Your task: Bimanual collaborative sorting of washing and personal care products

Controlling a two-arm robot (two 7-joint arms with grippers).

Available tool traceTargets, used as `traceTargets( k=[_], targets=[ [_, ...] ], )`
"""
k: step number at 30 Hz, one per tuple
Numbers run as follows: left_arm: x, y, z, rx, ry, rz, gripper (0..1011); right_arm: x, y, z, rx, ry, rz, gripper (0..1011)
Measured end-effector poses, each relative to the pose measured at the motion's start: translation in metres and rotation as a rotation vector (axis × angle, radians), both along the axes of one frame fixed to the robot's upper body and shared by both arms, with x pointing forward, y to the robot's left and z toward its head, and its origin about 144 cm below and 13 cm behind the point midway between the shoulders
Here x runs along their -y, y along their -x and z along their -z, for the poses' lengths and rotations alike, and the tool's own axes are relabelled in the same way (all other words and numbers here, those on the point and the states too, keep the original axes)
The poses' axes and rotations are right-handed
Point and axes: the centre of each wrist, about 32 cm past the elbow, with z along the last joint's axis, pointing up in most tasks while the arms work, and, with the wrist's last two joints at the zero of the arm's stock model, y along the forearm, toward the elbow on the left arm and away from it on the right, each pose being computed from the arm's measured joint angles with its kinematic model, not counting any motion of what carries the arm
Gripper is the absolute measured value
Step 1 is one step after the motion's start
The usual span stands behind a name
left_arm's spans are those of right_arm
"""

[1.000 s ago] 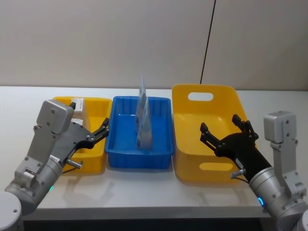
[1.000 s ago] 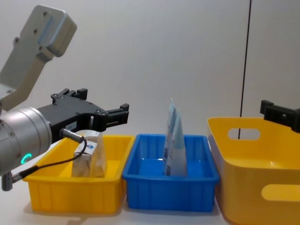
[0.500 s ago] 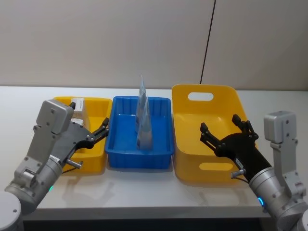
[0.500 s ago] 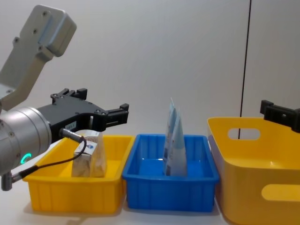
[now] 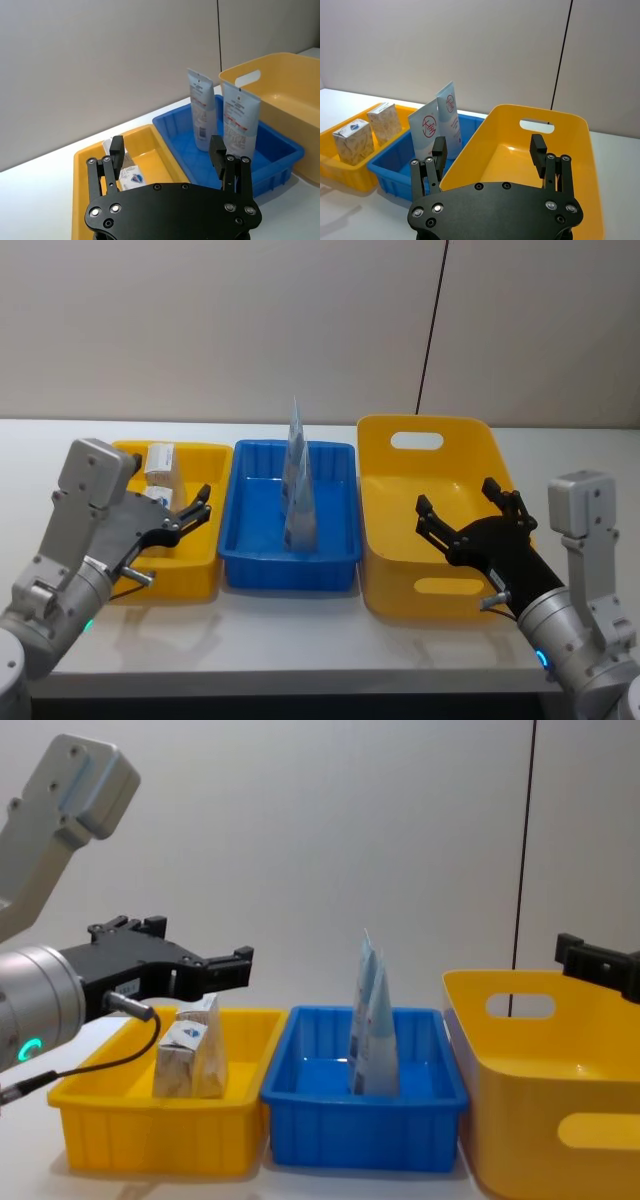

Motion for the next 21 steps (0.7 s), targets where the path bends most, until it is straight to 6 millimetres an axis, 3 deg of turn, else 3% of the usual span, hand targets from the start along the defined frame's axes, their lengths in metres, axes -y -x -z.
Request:
traceTargets(
  k=[21],
  targets=[
    [-0.006,-0.032,-0.008,-0.126,-0.035,-0.027,1001,0.0,0.0,0.0,0.0,0.0,0.0,1002]
  ],
)
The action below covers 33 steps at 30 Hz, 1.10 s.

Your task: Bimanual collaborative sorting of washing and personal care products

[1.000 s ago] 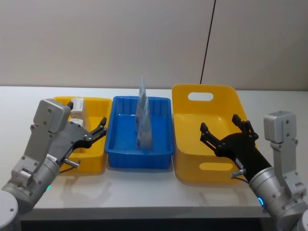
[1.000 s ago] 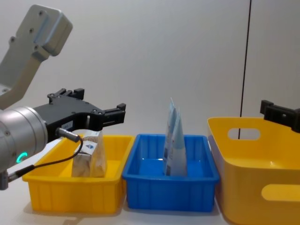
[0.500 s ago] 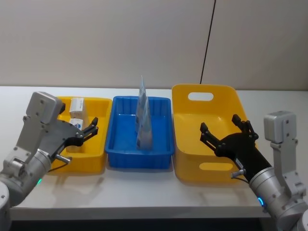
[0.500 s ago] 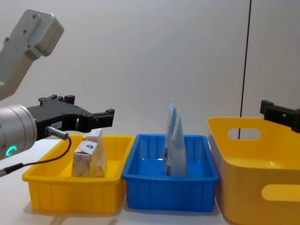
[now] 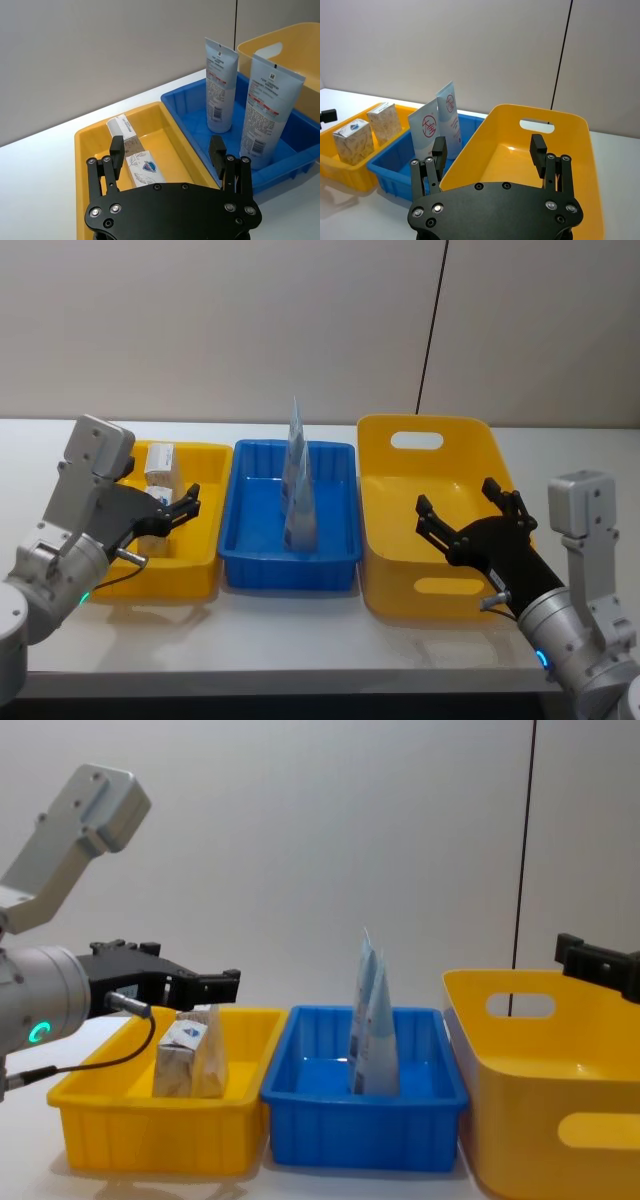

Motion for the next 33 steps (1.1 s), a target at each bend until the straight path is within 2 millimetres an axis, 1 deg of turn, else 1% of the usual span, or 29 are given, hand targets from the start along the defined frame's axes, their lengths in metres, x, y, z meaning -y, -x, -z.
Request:
traceTargets(
  k=[10,33],
  targets=[
    [0.005,-0.01,0.004,-0.039,-0.025,-0.024,1001,0.0,0.0,0.0,0.0,0.0,0.0,1002],
    [0.019,-0.014,0.016,-0.121,-0.108,-0.12,1001,0.0,0.0,0.0,0.0,0.0,0.0,1002]
  ],
)
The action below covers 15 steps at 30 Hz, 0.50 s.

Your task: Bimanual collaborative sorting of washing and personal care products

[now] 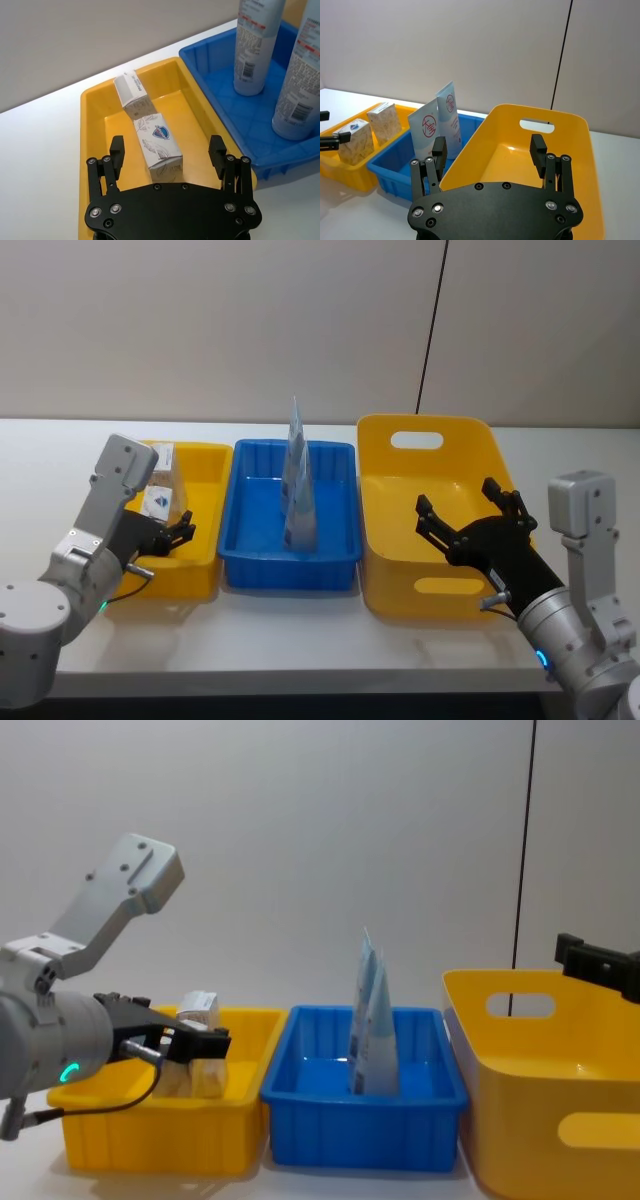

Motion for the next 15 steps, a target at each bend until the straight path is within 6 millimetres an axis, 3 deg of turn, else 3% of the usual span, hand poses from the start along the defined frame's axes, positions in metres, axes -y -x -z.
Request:
traceTargets(
  k=[15],
  targets=[
    [0.0067,-0.0034,0.003,-0.034,-0.026,-0.036,1001,0.0,0.0,0.0,0.0,0.0,0.0,1002]
  ],
)
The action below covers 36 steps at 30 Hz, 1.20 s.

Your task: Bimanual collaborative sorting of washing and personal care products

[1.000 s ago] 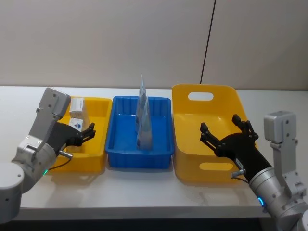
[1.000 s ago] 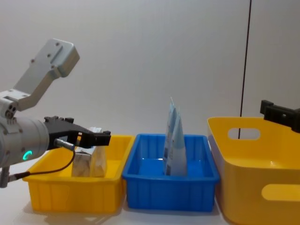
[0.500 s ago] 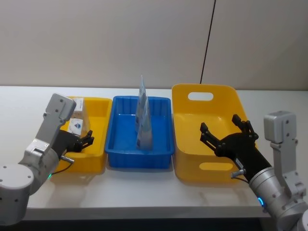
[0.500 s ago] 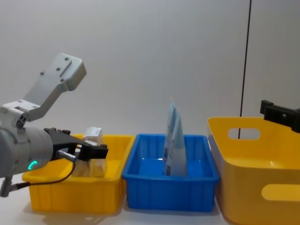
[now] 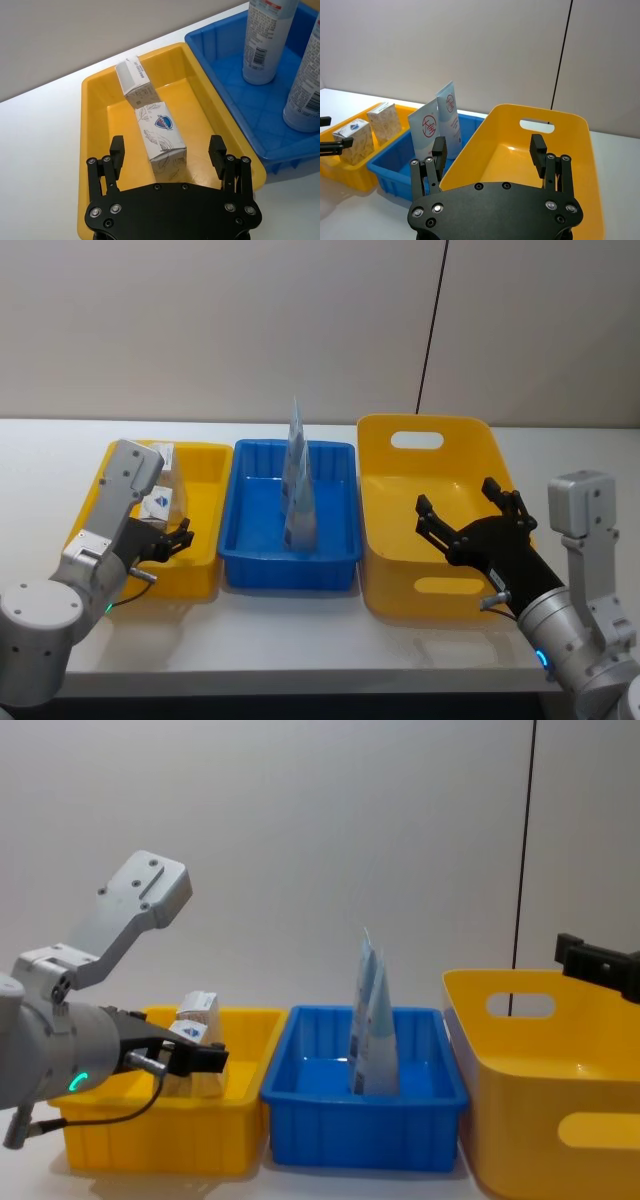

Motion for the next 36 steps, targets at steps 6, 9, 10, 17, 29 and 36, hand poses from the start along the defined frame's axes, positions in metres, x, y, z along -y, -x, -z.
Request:
traceTargets(
  k=[6,9,10,17,29,36],
  targets=[
    [0.0,-0.002,0.001,-0.008,-0.001,-0.015,1001,0.0,0.0,0.0,0.0,0.0,0.0,1002],
    [0.0,-0.003,0.002,-0.011,-0.001,-0.021,1001,0.0,0.0,0.0,0.0,0.0,0.0,1002],
    [0.0,-0.004,0.003,-0.013,-0.001,-0.024,1002,0.0,0.0,0.0,0.0,0.0,0.0,1002],
    [0.0,-0.007,0.006,-0.025,-0.001,-0.033,1001,0.0,0.0,0.0,0.0,0.0,0.0,1002],
    [0.002,-0.014,0.012,-0.044,0.007,-0.031,1001,0.0,0.0,0.0,0.0,0.0,0.0,1002],
    [0.003,-0.017,0.015,-0.048,0.015,-0.033,907,0.0,0.0,0.0,0.0,0.0,0.0,1002]
  ],
)
